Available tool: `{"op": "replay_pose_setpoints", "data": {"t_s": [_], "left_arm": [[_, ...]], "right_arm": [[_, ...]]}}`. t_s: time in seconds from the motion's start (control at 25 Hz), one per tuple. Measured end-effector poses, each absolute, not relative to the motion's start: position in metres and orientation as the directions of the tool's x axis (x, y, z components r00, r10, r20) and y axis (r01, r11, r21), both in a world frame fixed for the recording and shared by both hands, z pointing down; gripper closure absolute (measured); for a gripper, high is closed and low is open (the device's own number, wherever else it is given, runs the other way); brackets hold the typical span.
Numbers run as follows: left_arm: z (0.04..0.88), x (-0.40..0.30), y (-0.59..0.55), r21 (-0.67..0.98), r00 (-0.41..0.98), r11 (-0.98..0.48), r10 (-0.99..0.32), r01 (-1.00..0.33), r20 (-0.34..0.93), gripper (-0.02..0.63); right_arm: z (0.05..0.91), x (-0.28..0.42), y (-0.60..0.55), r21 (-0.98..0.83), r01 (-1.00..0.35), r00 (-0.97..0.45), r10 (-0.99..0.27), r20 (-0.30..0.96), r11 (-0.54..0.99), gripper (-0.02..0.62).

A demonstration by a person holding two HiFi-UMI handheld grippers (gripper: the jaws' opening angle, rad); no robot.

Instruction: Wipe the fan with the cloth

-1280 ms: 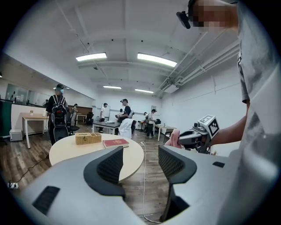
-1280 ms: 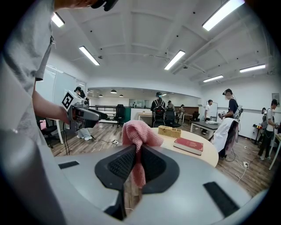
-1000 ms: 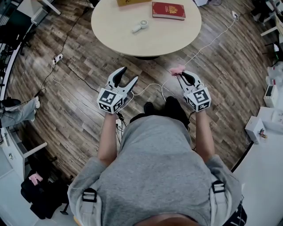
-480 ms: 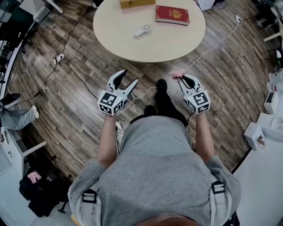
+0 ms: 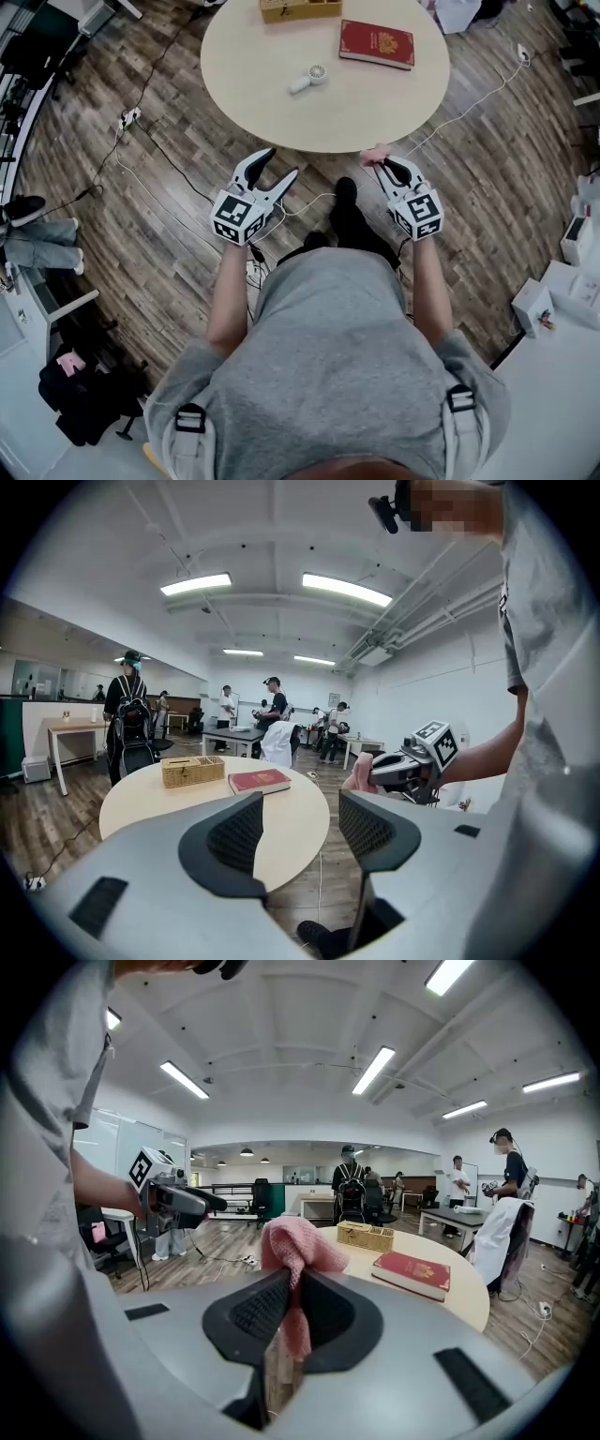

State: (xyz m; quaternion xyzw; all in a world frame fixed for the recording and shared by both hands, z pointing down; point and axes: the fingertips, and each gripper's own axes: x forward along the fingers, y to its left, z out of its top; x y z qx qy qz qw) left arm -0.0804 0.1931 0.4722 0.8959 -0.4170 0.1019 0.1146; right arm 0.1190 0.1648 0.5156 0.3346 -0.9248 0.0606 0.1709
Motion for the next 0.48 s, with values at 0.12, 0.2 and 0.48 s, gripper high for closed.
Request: {"op": "replay_pose_setpoints", "data": {"t_s": [0.12, 0.2, 0.48], "left_arm": [[0.476, -0.078, 0.173, 0.118, 0.622, -0.618, -0.726, -0.777, 0.295, 0.339], [0.476, -0.075, 0.162, 0.118, 0.617, -0.613, -0.727, -0.781, 0.302, 0.339], [0.480, -0.064, 0.124, 0.115, 0.585, -0.583, -0.742, -0.804, 0.326, 0.339]], "right_arm": [[0.519, 0.118, 0.143, -0.006, -0.626, -0.729, -0.583, 0.358, 0.780, 0.555], [0.521, 0.120, 0.130, -0.016, -0.621, -0.736, -0.576, 0.356, 0.783, 0.555], [0.530, 0.128, 0.088, -0.044, -0.585, -0.765, -0.534, 0.360, 0.810, 0.555]]}}
